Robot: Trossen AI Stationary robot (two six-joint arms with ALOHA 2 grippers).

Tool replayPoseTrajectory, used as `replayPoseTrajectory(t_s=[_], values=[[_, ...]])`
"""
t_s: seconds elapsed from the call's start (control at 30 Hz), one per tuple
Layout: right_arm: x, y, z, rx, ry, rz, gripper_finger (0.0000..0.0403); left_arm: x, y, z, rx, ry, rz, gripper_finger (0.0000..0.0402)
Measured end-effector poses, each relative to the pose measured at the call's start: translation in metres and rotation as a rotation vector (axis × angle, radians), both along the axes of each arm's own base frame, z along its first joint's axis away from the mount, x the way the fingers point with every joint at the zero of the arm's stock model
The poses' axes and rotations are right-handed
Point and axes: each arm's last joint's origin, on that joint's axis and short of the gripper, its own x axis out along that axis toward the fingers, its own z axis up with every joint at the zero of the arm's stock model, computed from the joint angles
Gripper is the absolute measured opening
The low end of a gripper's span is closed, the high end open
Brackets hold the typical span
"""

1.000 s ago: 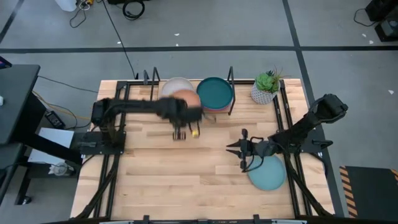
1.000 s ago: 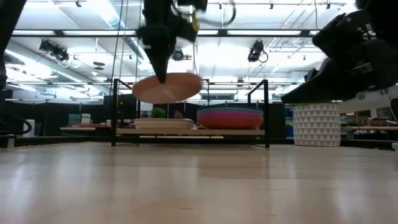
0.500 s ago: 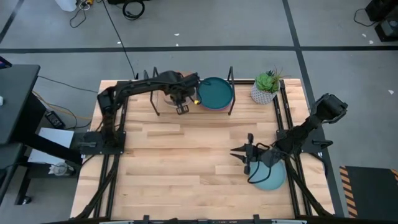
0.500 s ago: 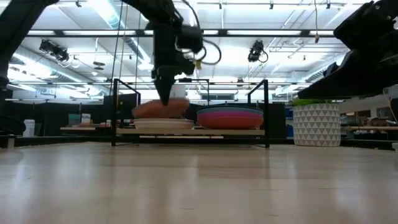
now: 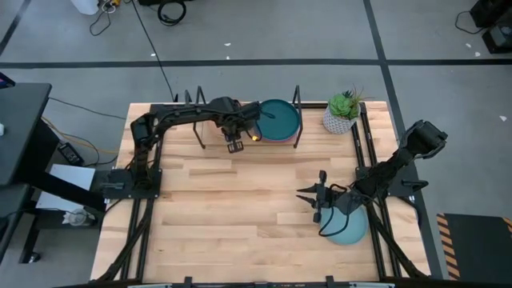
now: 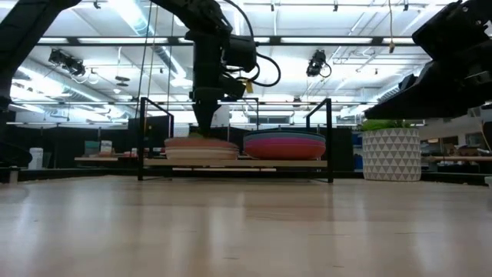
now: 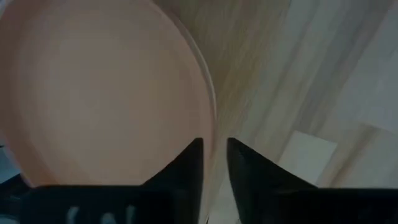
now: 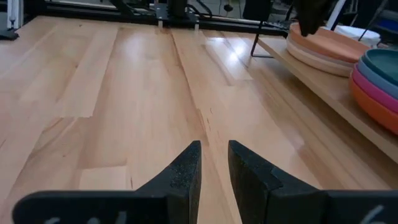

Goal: Place and stack plates onto a shelf
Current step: Stack the brown plate on top of the gray plate on the shelf, then stack the light blue plate on top of the brown plate on the shelf

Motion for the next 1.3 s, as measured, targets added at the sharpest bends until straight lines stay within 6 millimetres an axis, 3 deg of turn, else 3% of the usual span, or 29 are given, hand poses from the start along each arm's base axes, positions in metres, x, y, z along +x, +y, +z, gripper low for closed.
replayPoseTrajectory(t_s=[0.2, 0.4, 0.67, 0.8, 0.93, 1.1, 1.3], values=[[0.003, -0.004, 0.001, -0.038, 0.001, -0.009, 0.0086, -0.004, -0.003, 0.002, 0.007, 0.035, 0.031, 0.0119], [0.007, -0.010, 0.003, -0.097, 0.003, -0.024, 0.0086, -0.001, 0.000, -0.008, 0.082, 0.072, 0.088, 0.0122], [0.012, -0.017, 0.006, -0.179, 0.002, -0.033, 0.0086, -0.001, -0.008, -0.015, 0.060, 0.132, 0.101, 0.0123], [0.015, -0.022, 0.009, -0.234, -0.002, -0.039, 0.0086, -0.001, -0.024, 0.004, 0.079, 0.066, 0.063, 0.0123], [0.019, -0.029, 0.012, -0.272, -0.011, -0.050, 0.0086, 0.007, -0.047, 0.017, -0.024, -0.061, 0.006, 0.0123], [0.024, -0.036, 0.012, -0.300, 0.005, 0.025, 0.0086, 0.014, -0.078, 0.015, -0.082, -0.074, 0.002, 0.0123], [0.027, -0.043, 0.014, -0.336, 0.007, 0.032, 0.0086, 0.025, -0.119, 0.016, 0.003, -0.108, -0.153, 0.0123]])
